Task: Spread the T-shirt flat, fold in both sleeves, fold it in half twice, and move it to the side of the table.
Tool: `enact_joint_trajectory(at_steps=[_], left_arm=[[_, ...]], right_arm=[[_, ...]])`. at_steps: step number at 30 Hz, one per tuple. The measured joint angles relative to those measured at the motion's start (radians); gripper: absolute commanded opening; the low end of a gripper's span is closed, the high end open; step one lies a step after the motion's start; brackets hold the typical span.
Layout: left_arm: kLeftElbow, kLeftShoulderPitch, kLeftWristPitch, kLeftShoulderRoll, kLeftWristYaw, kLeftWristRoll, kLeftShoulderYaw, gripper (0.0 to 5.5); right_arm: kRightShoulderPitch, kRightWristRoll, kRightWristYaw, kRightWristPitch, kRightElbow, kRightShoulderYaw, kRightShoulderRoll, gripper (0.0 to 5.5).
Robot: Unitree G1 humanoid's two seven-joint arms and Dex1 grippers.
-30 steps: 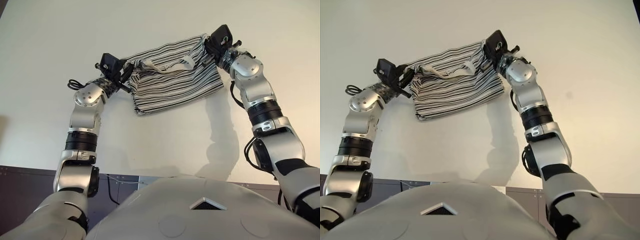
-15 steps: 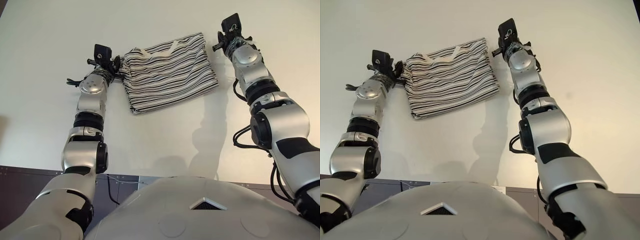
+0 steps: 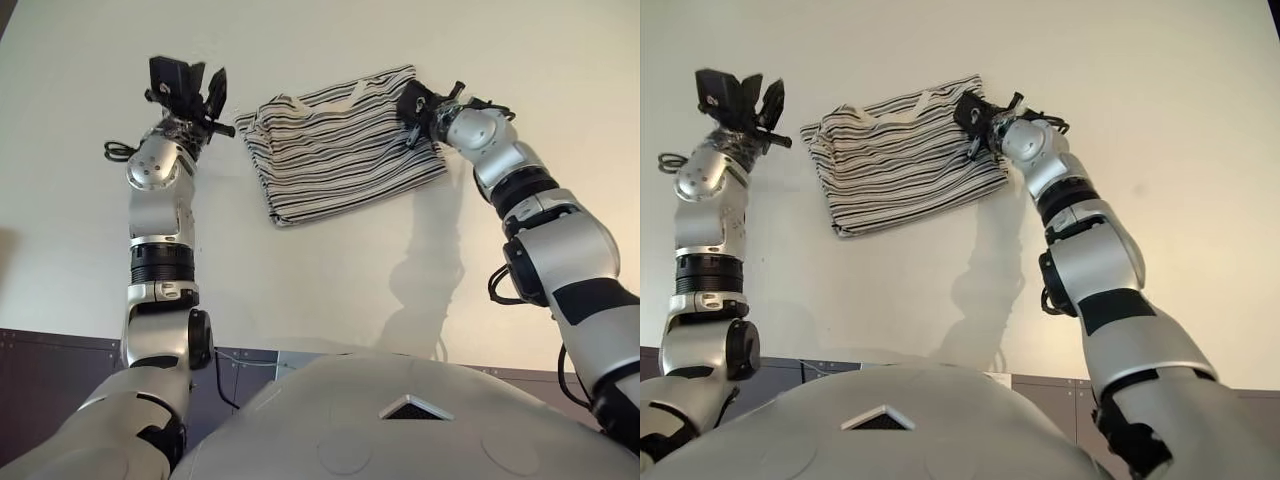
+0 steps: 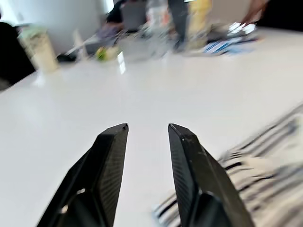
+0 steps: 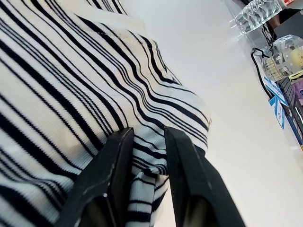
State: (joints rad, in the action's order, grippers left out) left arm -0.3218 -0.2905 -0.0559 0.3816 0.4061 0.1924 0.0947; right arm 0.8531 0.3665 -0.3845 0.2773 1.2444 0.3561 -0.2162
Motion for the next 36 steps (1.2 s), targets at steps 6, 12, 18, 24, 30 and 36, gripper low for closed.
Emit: enact_joint_trajectory(at_steps=[6,12,18,24,30,36], left_arm=[[0.117,0.115,-0.054,0.068,0.237,-0.191,-0.337,1.57],[-0.042,0.028,-0.003,0.092,0.04,-0.344,-0.316,1.57],[0.196,0.264,-0.017,0.122,0.106,-0.213,-0.202,1.57],[0.188,0.195,0.033,0.108,0.13,-0.144,-0.141,1.57],[0.164,0.174,0.046,0.101,0.058,-0.116,-0.033,1.57],[0.192,0.225,0.024,0.016,-0.188,-0.077,0.147,1.57]], right_arm=[[-0.048,-0.032,-0.078,0.007,-0.068,-0.022,-0.028,1.2],[-0.195,-0.084,-0.234,-0.038,-0.329,-0.038,-0.102,1.2],[-0.391,-0.121,-0.217,-0.194,-0.671,-0.109,-0.19,1.2],[-0.124,-0.118,-0.118,-0.122,-0.417,-0.107,-0.08,1.2],[-0.021,0.11,0.06,-0.017,-0.039,0.072,-0.085,1.2],[-0.192,-0.025,-0.32,0.261,-0.275,0.077,-0.356,1.2]])
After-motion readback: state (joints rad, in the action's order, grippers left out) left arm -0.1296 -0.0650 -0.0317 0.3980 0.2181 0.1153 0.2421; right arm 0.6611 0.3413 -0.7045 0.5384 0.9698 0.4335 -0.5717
